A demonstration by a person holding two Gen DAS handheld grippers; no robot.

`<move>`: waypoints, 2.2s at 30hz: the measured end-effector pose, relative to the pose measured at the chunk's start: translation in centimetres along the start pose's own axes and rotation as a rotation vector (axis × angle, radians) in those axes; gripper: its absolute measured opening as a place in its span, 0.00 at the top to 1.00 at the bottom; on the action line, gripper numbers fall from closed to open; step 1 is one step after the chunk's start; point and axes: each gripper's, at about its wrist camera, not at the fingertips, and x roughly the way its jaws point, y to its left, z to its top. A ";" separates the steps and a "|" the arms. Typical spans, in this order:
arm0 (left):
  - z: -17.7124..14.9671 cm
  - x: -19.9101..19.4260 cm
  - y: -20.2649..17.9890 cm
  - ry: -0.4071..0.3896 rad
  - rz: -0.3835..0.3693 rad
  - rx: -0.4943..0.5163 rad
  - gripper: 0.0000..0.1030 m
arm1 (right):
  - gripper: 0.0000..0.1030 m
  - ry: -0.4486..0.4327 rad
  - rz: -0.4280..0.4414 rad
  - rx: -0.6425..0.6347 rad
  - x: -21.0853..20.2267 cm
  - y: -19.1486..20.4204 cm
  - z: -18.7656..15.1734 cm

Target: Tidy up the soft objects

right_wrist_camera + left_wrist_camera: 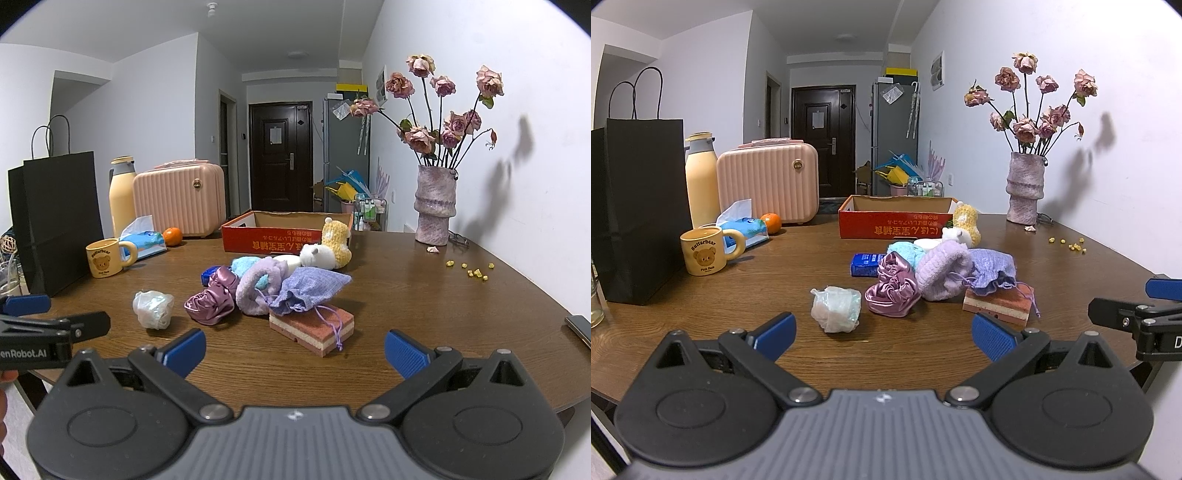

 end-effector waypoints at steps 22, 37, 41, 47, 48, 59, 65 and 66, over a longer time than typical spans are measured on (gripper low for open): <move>0.1 0.0 0.1 -0.007 -0.003 0.000 0.00 | 0.00 -0.004 0.000 -0.005 0.1 0.0 0.0; 0.9 3.5 0.8 0.027 -0.007 -0.008 0.00 | 0.00 0.028 0.002 -0.009 3.4 -0.3 0.7; 1.1 4.5 1.0 0.038 -0.004 -0.010 0.00 | 0.00 0.039 0.002 -0.009 4.5 -0.3 0.9; 1.4 6.1 1.3 0.054 -0.003 -0.010 0.00 | 0.00 0.061 0.002 -0.009 6.1 -0.4 1.2; 1.5 6.3 1.3 0.057 -0.003 -0.011 0.00 | 0.00 0.064 0.002 -0.009 6.4 -0.4 1.2; 2.2 9.1 2.0 0.091 0.011 -0.017 0.00 | 0.00 0.092 0.007 -0.009 9.4 -0.5 2.1; 2.4 10.5 2.2 0.110 0.019 -0.018 0.00 | 0.00 0.109 0.012 -0.008 10.9 -0.6 2.4; 2.5 10.8 2.3 0.115 0.021 -0.018 0.00 | 0.00 0.111 0.012 -0.008 11.2 -0.6 2.4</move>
